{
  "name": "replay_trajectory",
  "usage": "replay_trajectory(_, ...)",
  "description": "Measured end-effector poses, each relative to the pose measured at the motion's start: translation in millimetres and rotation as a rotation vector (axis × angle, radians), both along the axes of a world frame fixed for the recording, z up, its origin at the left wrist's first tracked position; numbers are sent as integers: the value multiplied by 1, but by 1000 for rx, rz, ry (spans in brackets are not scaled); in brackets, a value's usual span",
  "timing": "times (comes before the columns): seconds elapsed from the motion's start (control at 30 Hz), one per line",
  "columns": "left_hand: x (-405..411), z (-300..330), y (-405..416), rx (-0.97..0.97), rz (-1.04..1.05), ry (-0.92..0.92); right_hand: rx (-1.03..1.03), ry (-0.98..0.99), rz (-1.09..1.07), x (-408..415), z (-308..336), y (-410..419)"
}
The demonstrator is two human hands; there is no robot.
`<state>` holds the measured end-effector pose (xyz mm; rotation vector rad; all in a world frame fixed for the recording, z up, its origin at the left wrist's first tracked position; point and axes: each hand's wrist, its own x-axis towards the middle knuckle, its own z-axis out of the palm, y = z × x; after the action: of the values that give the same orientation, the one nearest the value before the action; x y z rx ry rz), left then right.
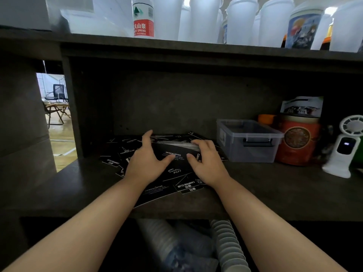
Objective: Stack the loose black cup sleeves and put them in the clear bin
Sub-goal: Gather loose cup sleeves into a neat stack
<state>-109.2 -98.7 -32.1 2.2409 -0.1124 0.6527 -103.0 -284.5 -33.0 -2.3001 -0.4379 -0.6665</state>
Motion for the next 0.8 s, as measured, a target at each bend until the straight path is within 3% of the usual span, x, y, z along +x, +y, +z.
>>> replay_trajectory(0.17,8,-7,4,43,-112,153,107,41,83,-3,0,-1)
replay_trajectory(0.37,9,-8,3,185,-70,101,263,57,151,-3,1,-3)
replay_trajectory(0.53,10,-9,1,265,-10,63,276,160,200,-1,0,-3)
replay_trajectory(0.8,9,-10,2,168,-96,74,300,194,98,0,1,-1)
